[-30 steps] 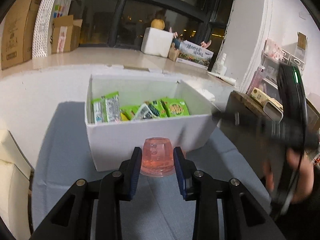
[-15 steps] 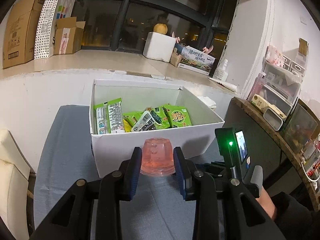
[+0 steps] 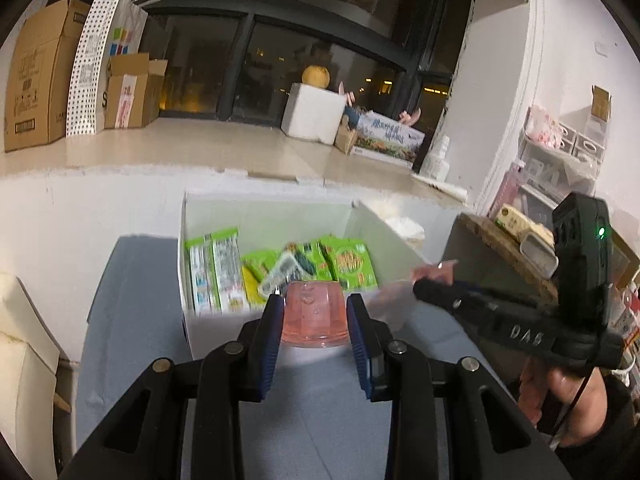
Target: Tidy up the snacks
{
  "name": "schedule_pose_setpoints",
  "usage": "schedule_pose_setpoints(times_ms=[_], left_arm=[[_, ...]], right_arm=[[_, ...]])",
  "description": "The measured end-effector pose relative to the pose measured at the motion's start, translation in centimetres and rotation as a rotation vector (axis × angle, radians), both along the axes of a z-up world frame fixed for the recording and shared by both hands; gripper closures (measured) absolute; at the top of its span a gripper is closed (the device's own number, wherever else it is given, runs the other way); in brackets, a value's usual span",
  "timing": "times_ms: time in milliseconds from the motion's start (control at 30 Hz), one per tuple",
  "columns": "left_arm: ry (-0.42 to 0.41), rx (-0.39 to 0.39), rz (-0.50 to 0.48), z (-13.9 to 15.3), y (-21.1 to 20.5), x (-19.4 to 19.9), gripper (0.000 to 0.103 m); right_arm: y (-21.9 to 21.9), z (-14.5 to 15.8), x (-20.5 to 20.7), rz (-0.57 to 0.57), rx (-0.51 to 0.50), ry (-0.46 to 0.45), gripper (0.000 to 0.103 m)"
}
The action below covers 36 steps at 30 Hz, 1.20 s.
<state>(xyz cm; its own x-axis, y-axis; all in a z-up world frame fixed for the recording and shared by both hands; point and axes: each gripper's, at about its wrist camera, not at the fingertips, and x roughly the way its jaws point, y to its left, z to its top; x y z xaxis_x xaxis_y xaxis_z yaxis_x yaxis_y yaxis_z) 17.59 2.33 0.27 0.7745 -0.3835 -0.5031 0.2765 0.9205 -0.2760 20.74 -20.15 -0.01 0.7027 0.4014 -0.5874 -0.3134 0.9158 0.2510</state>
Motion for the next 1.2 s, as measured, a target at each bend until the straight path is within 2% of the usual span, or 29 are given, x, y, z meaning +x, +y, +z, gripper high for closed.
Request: schedule_pose_setpoints(times_ms=[100,167,300,333,367,400,433,467,533,600,700,867,1000,1033,1100,1133,1200], left_arm=[[-0.016,0.007,0.012,1.0,0.2,2.5,0.067],[-0.013,0.040,0.022,1.2,0.1,4.9,0.067],[0.012,0.049,0.055,0.7,0.3,8.0,0.066],[0.012,0.078,0.079,0.6,0.3,8.4,0.063],[0.011,0.102,0.094,0.5,0.2,8.6,0.046],[0.013,0.120,0.111,0.3,0.2,8.7,0.011],[0.017,0.121,0.126,0.2,0.3,8.8,0.000],[0.008,0.106,0.130,0.2,0.6,8.6,0.000],[0.009,0.075,0.106,0.1,1.0,8.3,0.000],[0.039,0.098,0.123,-0.1,0.9,8.2,0.000],[0.040,0.098,0.126,0.1,0.8,7.7,0.000],[-0.051,0.181,0.175,2.5,0.1,5.4,0.000],[-0.156,0.208,0.275,4.5,0.0,1.9,0.000],[-0.161,0.216,0.294,4.5,-0.1,1.1,0.000],[-0.113,0.216,0.316,4.1,-0.1,0.3,0.000],[-0.072,0.219,0.306,3.8,-0.2,-0.1,0.000],[-0.049,0.230,0.282,3.3,-0.5,-1.8,0.000]], right_arm=[[1.3,0.8,3.2,0.000,-0.017,-0.002,0.067],[1.6,1.0,5.6,0.006,-0.031,0.015,0.067],[1.9,-0.5,8.6,0.006,-0.059,0.047,0.066],[1.8,-1.1,8.5,-0.008,-0.065,0.052,0.064],[1.6,-1.6,9.0,-0.022,-0.069,0.065,0.057],[1.5,-2.2,9.3,-0.030,-0.066,0.080,0.028],[1.2,-2.5,9.3,-0.040,-0.057,0.081,0.005],[0.9,-2.7,9.0,-0.041,-0.057,0.084,0.000],[0.6,-2.8,8.7,-0.018,-0.057,0.087,0.000],[0.4,-2.8,8.3,-0.034,-0.095,0.086,0.000],[0.0,-2.3,7.8,-0.047,-0.116,0.063,0.000],[0.2,0.8,5.0,-0.092,-0.219,-0.088,0.000],[-0.4,4.4,1.2,-0.153,-0.212,-0.211,0.000],[-0.5,5.1,0.4,-0.170,-0.223,-0.231,0.000],[-0.6,6.0,-1.4,-0.167,-0.226,-0.235,0.000],[-0.7,6.2,-2.5,-0.145,-0.223,-0.233,0.000],[-0.9,6.2,-4.7,-0.101,-0.199,-0.230,0.000]])
